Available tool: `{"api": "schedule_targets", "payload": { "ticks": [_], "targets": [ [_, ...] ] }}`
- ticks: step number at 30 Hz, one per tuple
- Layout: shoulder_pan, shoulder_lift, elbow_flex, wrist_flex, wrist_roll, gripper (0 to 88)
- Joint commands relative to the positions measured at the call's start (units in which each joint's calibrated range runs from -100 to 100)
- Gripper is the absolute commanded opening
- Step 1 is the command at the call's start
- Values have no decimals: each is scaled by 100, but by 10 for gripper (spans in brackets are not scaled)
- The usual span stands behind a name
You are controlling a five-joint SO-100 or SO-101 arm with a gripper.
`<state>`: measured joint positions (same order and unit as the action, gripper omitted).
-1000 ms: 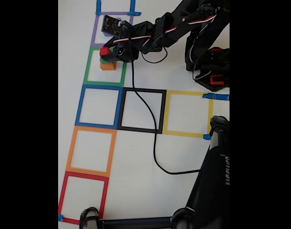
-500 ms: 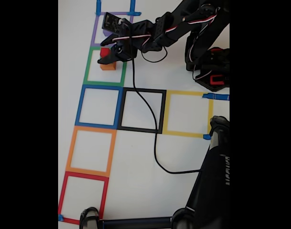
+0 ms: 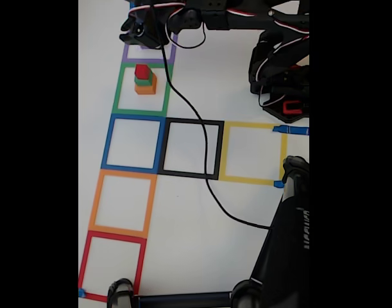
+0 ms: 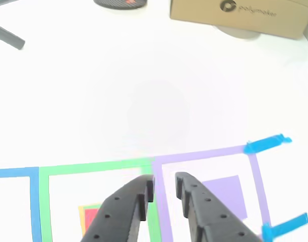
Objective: Tower of hanoi
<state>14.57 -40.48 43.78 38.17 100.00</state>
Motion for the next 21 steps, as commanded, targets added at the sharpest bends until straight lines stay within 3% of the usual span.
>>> {"api": "schedule_targets", "payload": {
  "ticks": [1,12,21],
  "targets": [
    [662,-155,-1896,2248,0,0],
    [2436,265,-4960,5454,0,42],
    [3011,435,-5187,5794,0,160]
  ]
}}
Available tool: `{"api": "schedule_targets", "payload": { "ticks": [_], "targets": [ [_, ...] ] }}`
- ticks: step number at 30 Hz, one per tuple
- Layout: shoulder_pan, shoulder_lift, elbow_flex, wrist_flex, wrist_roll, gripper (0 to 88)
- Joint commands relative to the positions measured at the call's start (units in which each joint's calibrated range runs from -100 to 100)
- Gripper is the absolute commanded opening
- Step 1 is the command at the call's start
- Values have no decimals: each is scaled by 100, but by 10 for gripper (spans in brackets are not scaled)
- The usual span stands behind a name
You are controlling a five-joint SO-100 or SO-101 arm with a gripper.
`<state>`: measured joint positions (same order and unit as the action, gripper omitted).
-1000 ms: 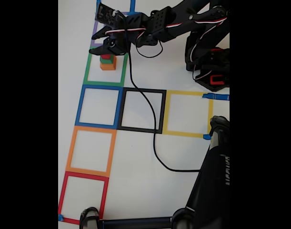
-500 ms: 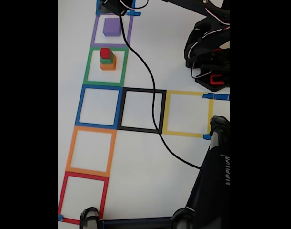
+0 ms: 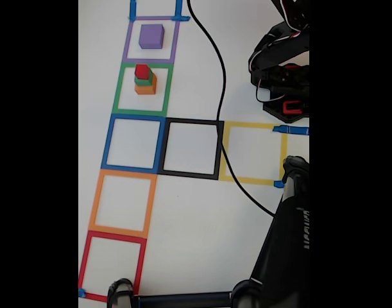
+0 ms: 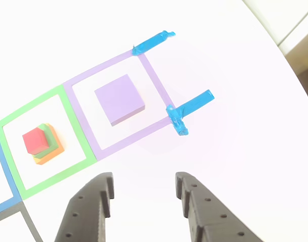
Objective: Tower of hanoi
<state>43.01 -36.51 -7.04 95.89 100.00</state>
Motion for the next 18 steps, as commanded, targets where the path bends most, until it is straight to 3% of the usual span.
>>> {"api": "schedule_targets", "payload": {
  "ticks": [1,4,9,18],
  "targets": [
    [244,38,-5,22,0,155],
    [321,14,467,-237,0,158],
    [474,-164,1677,-1160,0,249],
    [886,-245,4549,-4488,0,352]
  ]
}}
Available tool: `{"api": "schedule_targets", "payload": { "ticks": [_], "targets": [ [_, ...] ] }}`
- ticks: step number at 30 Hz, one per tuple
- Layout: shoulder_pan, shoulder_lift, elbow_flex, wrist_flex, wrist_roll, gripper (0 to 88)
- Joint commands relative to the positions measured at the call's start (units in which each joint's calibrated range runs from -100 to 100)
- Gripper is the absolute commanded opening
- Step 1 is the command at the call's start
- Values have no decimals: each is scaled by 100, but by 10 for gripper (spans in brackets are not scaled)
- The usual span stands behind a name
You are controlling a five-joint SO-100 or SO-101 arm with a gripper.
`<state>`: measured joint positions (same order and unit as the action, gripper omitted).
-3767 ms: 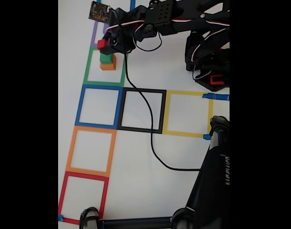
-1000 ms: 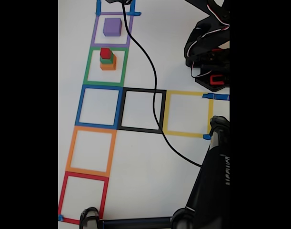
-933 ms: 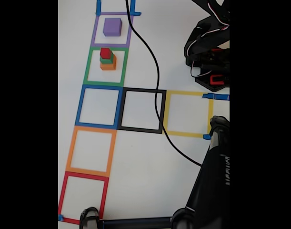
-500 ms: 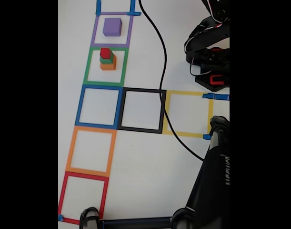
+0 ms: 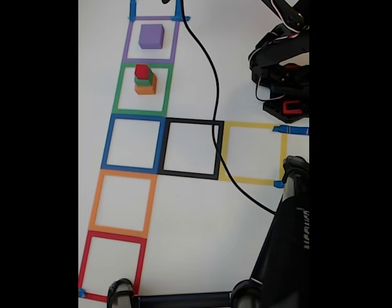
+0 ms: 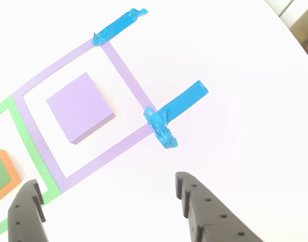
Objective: Tower of hanoi
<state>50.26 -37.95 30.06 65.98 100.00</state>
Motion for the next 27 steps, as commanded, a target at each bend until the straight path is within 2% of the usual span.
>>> {"api": "schedule_targets", "payload": {
  "ticks": [1,8,15,19,27],
  "targets": [
    [180,-44,1094,-1942,0,361],
    [122,1021,2394,-5222,0,390],
    [-204,2329,2822,-7683,0,391],
    [-386,2943,2976,-8695,0,394],
    [-348,3549,3376,-9813,0,456]
  ]
}}
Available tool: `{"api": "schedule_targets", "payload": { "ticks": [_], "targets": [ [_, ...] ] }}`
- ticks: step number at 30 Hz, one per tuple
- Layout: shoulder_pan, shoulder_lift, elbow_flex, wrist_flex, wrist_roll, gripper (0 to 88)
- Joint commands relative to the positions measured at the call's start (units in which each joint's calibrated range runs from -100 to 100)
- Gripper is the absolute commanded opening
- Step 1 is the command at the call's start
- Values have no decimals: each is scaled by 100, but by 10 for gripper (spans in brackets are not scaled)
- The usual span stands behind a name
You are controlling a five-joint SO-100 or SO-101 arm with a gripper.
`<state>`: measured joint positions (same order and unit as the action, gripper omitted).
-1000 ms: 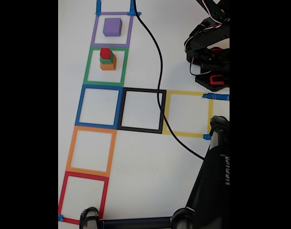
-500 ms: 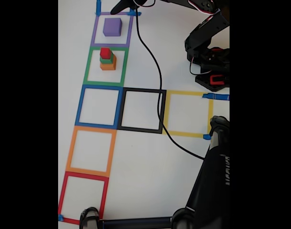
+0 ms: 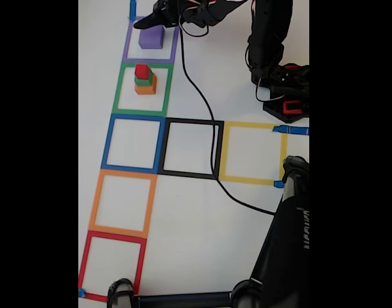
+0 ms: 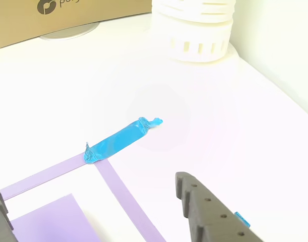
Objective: Tower of hanoi
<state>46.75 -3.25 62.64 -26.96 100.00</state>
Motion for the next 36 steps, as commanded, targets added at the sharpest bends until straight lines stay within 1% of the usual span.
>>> {"api": "schedule_targets", "payload": {
  "ticks": [1,4,8,13,24,27,36],
  "targets": [
    [23,151,182,-656,0,459],
    [32,378,382,-1133,0,480],
    [-73,830,582,-1943,0,481],
    [-179,1435,491,-2640,0,479],
    [-351,2606,-73,-3482,0,472],
    [-418,2776,-155,-3587,0,454],
    [-562,3107,-200,-3878,0,451]
  ]
}}
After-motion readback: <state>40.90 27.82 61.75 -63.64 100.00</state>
